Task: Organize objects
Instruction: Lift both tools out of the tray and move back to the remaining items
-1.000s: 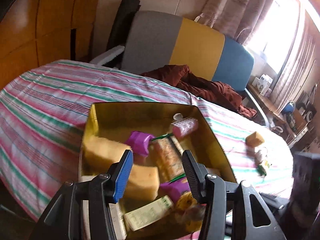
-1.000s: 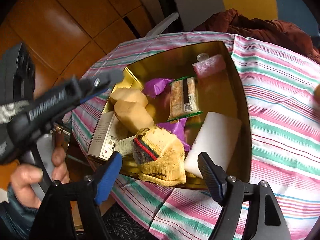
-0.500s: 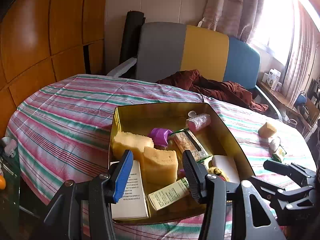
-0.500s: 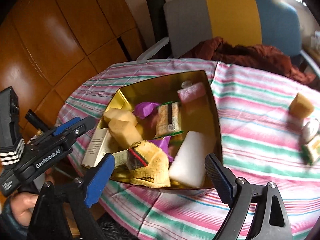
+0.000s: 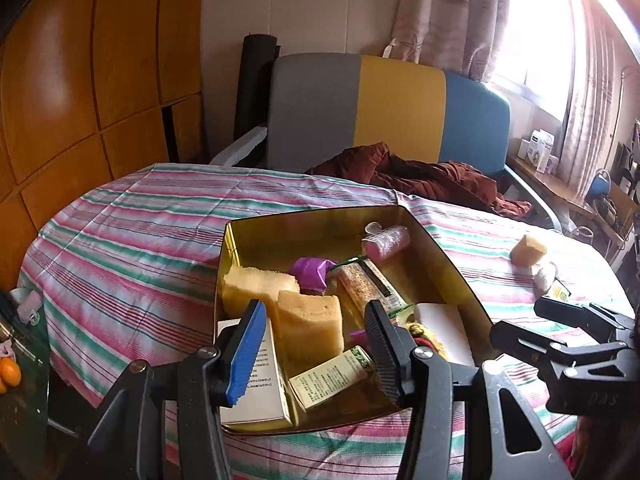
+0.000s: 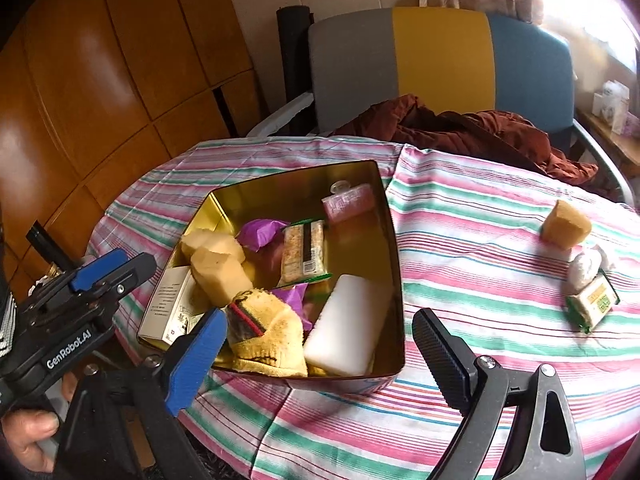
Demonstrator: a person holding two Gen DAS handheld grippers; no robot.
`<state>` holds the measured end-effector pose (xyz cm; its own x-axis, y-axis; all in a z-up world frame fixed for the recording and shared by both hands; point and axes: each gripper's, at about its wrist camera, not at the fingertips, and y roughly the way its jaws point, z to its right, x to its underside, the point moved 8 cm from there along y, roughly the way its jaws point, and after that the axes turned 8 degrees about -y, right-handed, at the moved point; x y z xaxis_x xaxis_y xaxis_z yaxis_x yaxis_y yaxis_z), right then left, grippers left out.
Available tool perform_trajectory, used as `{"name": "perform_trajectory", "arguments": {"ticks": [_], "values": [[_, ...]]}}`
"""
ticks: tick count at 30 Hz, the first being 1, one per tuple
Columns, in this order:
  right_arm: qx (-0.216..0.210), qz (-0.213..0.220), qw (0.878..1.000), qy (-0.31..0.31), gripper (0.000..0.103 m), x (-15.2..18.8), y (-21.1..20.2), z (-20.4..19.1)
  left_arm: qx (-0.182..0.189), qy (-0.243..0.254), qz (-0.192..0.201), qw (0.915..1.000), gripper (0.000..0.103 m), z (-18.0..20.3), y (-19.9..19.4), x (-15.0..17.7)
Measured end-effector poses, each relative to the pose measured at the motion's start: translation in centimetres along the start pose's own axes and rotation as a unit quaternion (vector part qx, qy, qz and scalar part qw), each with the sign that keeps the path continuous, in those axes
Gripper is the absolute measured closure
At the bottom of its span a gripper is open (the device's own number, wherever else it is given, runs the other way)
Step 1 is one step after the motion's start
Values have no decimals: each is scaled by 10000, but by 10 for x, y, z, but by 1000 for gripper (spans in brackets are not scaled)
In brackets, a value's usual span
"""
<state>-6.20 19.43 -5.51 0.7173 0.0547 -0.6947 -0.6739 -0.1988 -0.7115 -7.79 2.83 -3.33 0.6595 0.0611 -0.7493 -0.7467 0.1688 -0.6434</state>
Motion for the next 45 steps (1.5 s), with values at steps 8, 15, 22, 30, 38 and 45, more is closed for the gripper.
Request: {"name": "perform_trajectory", "arguments": {"ticks": [8,15,22,30,38,45], "values": [[189,30,9998,86,9,2,-6,16,72,194,75,9998,51,15,-8,-2],[581,104,9983,-24,0,0,-11,33,112,318,31,9994,51,26,-9,1],[1273,205,9915,-160,0,0,-19,57,163,378,-2,9992,51,32,-10,3],[1622,280,9860,-246,0,2,-25,76,234,487,9,9985,51,47,-13,0],[1981,338,9793,-252,0,5,-32,96,303,677,-60,9972,51,67,-11,1],[2101,242,9771,-240,0,7,-36,116,395,853,-150,9955,51,86,-5,2]]}}
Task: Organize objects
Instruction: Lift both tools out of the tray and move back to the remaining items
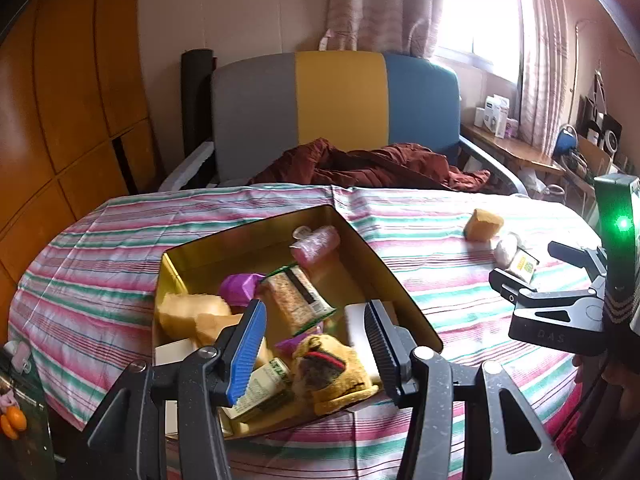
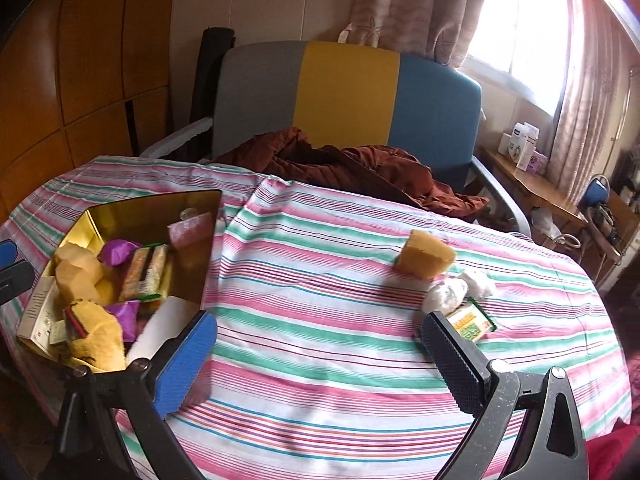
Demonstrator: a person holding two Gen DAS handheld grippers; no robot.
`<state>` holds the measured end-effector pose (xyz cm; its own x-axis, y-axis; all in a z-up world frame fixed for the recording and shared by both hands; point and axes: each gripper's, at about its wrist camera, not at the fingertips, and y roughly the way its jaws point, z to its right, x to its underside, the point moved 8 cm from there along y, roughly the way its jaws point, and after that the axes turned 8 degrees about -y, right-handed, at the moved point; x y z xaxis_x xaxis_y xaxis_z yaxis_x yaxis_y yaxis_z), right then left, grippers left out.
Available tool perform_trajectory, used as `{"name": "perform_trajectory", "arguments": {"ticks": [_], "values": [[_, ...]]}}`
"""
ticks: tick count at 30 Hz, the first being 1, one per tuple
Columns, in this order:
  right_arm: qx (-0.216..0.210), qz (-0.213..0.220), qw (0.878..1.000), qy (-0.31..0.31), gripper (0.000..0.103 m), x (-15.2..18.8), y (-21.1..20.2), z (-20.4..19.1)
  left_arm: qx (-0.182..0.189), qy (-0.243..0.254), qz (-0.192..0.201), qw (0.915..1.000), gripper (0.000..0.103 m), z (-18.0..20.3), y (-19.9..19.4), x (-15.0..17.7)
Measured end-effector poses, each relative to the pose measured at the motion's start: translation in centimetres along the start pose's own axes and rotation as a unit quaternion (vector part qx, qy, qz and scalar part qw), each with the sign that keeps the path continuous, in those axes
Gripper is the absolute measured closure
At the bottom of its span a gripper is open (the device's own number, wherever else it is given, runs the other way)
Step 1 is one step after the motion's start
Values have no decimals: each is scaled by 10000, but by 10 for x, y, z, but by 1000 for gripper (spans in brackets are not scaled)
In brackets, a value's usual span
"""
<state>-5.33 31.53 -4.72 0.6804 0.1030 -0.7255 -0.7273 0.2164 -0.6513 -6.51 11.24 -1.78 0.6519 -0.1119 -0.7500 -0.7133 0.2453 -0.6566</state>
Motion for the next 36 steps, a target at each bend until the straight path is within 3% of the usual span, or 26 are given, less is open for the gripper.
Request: {"name": "perform_trajectory", "arguments": {"ticks": [9,16,20,25,31,36], "values": [[39,-319,9995,41,0,9,13,34,186,287,-139,9993,51,27,12,-4],[459,-603,9937,822,0,25,34,128,467,563,-324,9968,50,61,25,-5],[836,-783,9773,1782,0,55,45,195,640,775,-435,9940,50,89,35,-5],[814,-567,9402,3259,0,81,35,247,871,1070,-542,9890,50,130,50,-8],[658,-516,9226,3765,0,89,32,261,1233,1315,-860,9799,50,184,77,-8],[484,-504,9214,3822,0,90,35,257,1392,1511,-1120,9722,50,224,104,-5]]}}
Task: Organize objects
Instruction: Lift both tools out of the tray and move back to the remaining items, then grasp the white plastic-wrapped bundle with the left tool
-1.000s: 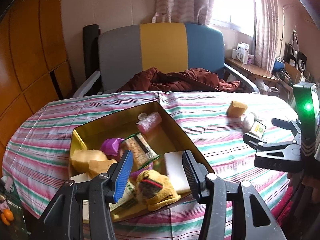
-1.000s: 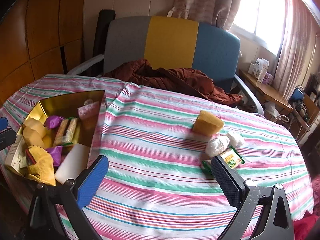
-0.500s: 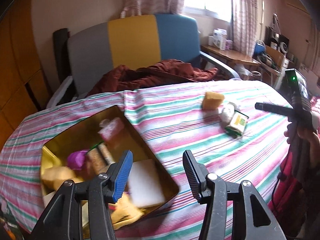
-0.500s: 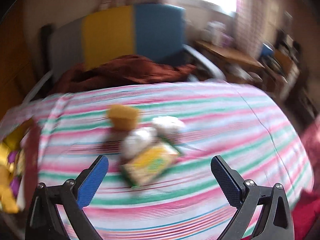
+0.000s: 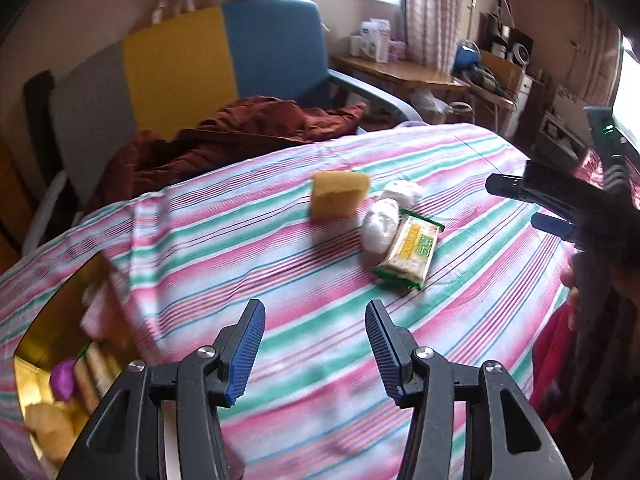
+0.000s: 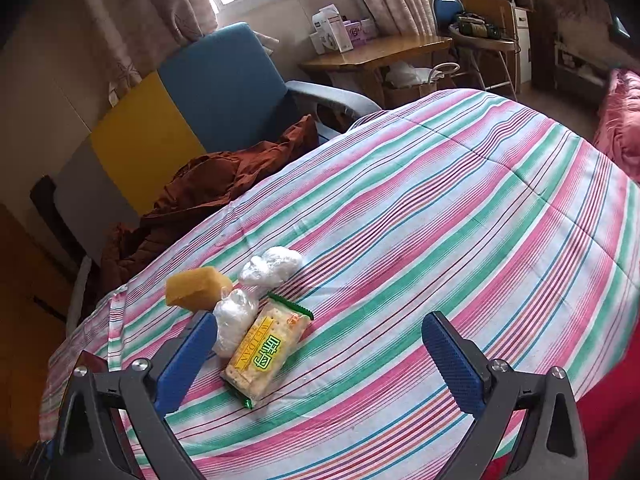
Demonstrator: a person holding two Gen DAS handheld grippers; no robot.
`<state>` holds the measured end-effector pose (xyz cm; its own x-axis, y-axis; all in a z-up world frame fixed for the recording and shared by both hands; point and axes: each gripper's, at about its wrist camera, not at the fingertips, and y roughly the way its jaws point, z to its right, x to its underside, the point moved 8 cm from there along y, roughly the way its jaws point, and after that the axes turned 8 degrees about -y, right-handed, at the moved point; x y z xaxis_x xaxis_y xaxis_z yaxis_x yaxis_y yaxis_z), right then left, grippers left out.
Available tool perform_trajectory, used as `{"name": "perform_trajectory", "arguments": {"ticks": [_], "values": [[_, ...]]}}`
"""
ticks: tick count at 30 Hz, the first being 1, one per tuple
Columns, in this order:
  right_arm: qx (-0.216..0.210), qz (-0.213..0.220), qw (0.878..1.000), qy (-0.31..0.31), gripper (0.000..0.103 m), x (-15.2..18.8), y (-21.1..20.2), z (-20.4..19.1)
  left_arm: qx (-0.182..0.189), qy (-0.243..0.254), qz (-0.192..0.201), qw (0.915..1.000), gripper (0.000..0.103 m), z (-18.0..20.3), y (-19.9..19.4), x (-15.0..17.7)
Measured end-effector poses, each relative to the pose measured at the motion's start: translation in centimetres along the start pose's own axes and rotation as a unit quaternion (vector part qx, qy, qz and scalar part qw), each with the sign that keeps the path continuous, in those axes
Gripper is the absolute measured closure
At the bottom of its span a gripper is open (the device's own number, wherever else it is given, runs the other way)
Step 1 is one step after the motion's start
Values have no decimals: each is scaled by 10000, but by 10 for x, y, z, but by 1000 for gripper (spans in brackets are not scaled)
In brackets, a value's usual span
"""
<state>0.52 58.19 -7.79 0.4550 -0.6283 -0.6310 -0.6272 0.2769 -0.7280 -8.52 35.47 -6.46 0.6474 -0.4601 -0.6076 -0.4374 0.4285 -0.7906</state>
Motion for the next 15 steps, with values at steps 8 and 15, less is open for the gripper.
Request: {"name": "perform_trajectory", "arguments": {"ticks": [8,15], "values": [[-241,-111,9995,149,0,3,5,0,451,61,-318,9985,50,35,61,-32],[-428,-246,9981,355,0,5,10,4,828,139,-601,9947,50,57,109,-47]]}}
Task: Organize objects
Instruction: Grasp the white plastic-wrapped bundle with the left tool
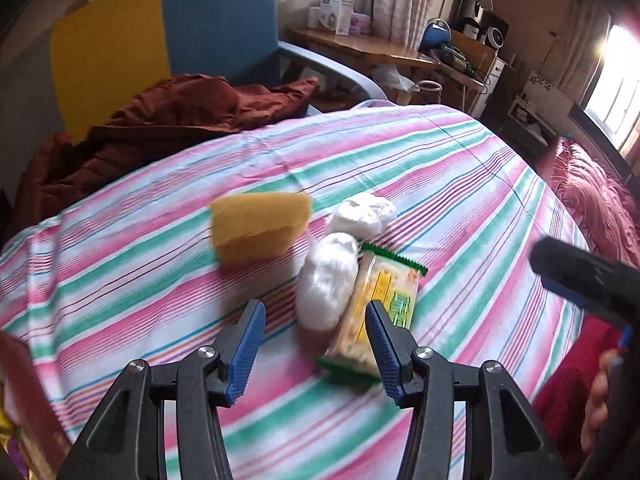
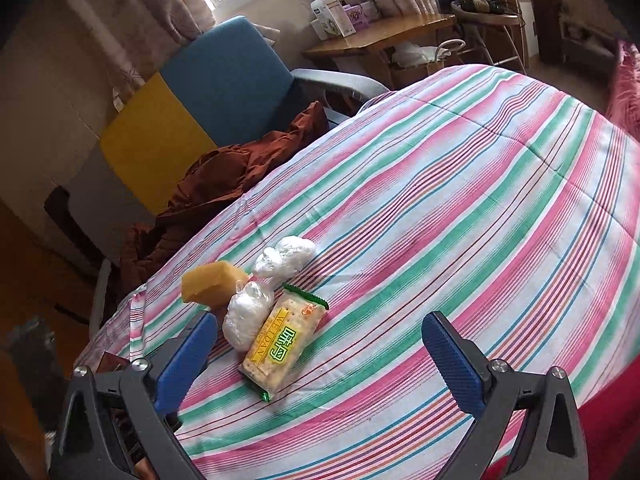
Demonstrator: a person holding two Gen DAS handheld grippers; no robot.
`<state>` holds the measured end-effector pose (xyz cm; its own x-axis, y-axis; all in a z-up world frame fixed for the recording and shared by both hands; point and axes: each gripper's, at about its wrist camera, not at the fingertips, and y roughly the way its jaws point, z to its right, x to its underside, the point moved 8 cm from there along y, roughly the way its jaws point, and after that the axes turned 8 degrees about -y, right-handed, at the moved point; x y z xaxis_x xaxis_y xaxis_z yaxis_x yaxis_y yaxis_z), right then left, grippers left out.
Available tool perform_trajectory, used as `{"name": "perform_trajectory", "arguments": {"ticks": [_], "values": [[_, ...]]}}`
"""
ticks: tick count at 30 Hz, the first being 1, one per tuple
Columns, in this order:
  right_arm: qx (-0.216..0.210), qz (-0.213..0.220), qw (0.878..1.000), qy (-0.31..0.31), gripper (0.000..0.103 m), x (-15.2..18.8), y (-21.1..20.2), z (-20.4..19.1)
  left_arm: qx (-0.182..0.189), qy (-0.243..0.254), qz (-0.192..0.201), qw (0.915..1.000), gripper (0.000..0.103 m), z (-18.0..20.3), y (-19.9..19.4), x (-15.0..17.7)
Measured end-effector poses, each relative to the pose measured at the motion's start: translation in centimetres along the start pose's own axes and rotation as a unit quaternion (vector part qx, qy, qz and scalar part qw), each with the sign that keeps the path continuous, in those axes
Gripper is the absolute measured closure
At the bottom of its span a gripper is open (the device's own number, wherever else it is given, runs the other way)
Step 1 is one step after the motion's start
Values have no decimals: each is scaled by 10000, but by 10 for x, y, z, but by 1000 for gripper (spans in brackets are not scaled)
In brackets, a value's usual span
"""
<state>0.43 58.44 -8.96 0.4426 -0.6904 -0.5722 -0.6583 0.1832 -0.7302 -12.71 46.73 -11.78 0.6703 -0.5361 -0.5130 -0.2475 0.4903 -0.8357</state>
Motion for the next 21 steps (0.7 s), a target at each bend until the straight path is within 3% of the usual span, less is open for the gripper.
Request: {"name": "perform_trajectory", "arguments": {"ticks": [7,8,9,10,15,21], "values": [[8,-126,9999,-56,0,2,7,-2,7,-132,-324,9994,50,-1,49,-11],[18,-136,9999,-70,0,2,8,-2,14,-161,-361,9992,52,-2,53,-11],[20,-145,9999,-75,0,2,9,-2,61,-230,-439,9988,63,-3,60,-11],[35,-155,9998,-80,0,2,10,-2,87,-253,-446,9986,66,-3,61,-10],[127,-271,9995,-123,0,4,16,0,61,-495,-191,9986,70,-17,38,2],[136,-529,9979,-362,0,12,26,-7,-252,-738,-92,9969,70,-40,1,51]]}}
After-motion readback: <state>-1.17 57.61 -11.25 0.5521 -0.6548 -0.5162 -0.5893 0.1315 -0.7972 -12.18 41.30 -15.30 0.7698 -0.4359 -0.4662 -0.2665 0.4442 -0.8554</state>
